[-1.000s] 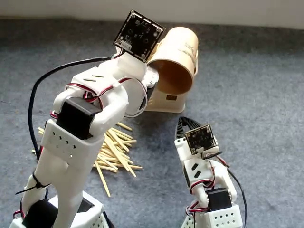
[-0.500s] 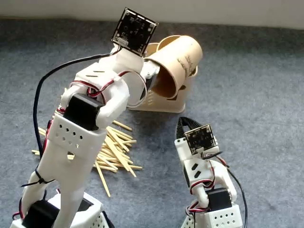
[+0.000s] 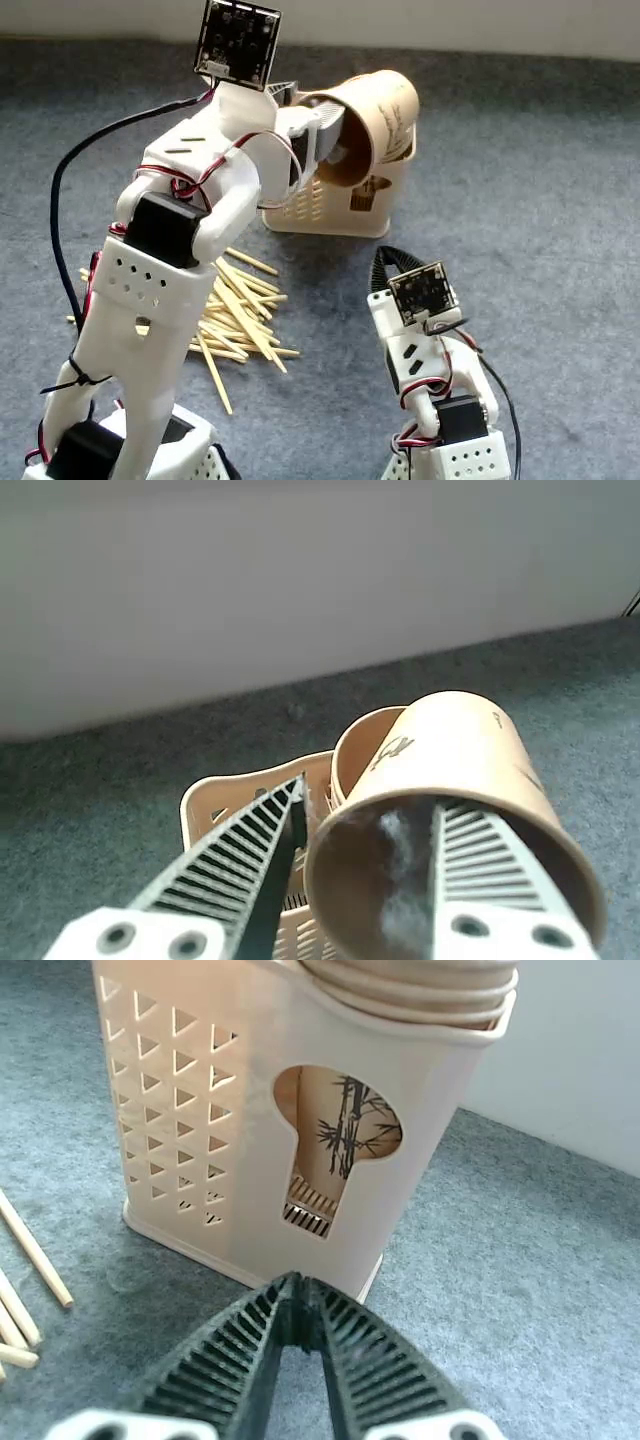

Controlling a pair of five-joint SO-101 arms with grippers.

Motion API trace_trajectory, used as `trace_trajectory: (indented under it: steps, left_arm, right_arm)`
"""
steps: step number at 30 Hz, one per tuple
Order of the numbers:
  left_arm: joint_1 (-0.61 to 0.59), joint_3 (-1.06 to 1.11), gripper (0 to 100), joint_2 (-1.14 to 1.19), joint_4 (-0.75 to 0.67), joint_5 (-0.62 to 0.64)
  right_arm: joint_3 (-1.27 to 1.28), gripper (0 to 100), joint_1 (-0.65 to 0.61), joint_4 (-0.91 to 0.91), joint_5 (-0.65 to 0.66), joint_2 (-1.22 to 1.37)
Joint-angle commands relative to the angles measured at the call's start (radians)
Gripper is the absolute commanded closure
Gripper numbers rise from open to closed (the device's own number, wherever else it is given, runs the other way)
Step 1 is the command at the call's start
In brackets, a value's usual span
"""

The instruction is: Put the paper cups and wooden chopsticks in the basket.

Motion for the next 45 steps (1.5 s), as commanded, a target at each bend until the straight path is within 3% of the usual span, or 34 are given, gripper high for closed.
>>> trace_trajectory:
  steps: [1, 20, 26, 35, 45]
  left_arm:
    - [-0.015, -0.025, 81, -0.013, -0.054, 0.008]
    - [-0.005, -0.035, 81, 0.09, -0.143, 0.011]
    - [0.027, -0.025, 81, 0.099, -0.238, 0.054]
    - [0.027, -0.018, 81, 0.153, -0.238, 0.052]
    - [0.038, 0.193, 81, 0.166, -0.242, 0.055]
  right_arm:
    - [0.097, 99.2, 0.004, -0.024, 0.011, -0.01]
    - [0.097, 99.1, 0.004, -0.024, 0.011, -0.008]
    - [0.097, 99.1, 0.002, -0.024, 0.011, -0.008]
    - [0.097, 99.1, 0.002, -0.024, 0.011, -0.008]
    - [0.097, 99.1, 0.002, -0.024, 0.012, -0.008]
